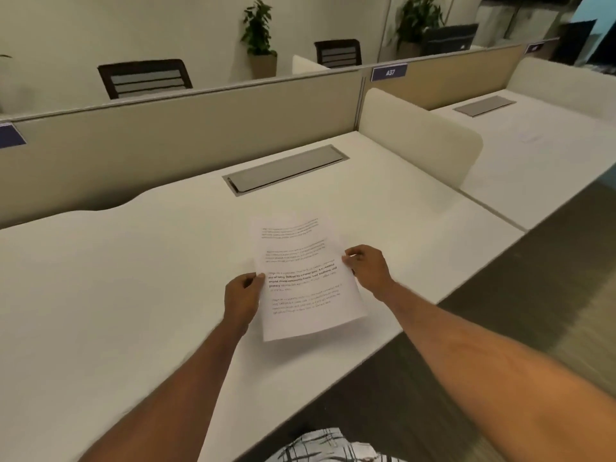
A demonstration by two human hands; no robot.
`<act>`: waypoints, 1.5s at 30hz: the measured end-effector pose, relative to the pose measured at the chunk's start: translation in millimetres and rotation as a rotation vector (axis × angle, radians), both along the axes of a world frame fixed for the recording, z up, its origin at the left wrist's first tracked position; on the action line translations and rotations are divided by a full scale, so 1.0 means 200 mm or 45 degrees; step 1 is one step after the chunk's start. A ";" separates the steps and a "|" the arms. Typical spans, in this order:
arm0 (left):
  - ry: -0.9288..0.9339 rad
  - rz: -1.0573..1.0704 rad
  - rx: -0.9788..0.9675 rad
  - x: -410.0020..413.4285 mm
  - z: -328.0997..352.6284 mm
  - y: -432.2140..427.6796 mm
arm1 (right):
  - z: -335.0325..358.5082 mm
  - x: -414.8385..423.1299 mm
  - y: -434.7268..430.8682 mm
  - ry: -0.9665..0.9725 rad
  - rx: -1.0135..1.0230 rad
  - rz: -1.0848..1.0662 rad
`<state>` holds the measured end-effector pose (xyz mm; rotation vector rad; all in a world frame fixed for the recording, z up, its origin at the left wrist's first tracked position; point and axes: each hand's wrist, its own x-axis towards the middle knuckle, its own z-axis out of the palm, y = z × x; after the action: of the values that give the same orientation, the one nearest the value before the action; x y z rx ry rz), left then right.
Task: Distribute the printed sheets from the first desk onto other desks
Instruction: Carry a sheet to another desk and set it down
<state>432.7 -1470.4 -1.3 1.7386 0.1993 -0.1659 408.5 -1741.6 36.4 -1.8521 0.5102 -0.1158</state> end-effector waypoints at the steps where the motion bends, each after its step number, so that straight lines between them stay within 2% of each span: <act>1: 0.022 0.023 -0.012 0.04 -0.02 -0.02 | -0.01 0.06 -0.03 0.013 -0.027 0.038; 4: 0.064 0.050 -0.011 0.13 -0.06 -0.08 | -0.05 0.22 -0.10 0.042 -0.114 0.117; 10: 0.130 0.070 0.166 0.24 -0.14 -0.10 | -0.17 0.45 -0.16 0.027 -0.173 0.166; 14: -0.034 0.020 0.638 0.23 -0.20 -0.13 | -0.24 0.61 -0.18 0.053 -0.167 0.226; 17: -0.218 -0.144 1.080 0.20 -0.25 -0.17 | -0.29 0.70 -0.20 0.088 -0.163 0.295; 19: -0.181 -0.284 1.240 0.20 -0.27 -0.20 | -0.31 0.76 -0.21 0.103 -0.200 0.375; 21: -0.116 -0.356 1.329 0.21 -0.29 -0.22 | -0.33 0.80 -0.23 0.088 -0.376 0.487; 24: -0.088 -0.330 1.361 0.22 -0.30 -0.25 | -0.41 0.82 -0.28 -0.038 -0.882 0.750; 26: -0.072 -0.329 1.383 0.22 -0.30 -0.25 | -0.45 0.82 -0.32 -0.079 -1.021 0.884; 31: -0.027 -0.321 1.382 0.20 -0.28 -0.29 | -0.49 0.79 -0.37 -0.107 -1.052 0.959; 41: 0.064 -0.346 1.320 0.23 -0.17 -0.30 | -0.35 0.85 -0.41 0.073 -1.086 1.196; 45: 0.052 -0.339 1.390 0.21 -0.14 -0.27 | -0.30 0.84 -0.39 0.036 -1.129 1.219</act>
<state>474.1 -1524.7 -28.8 2.8521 0.0803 -0.3236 577.1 -1819.7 -23.9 -2.7641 -0.5520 0.3913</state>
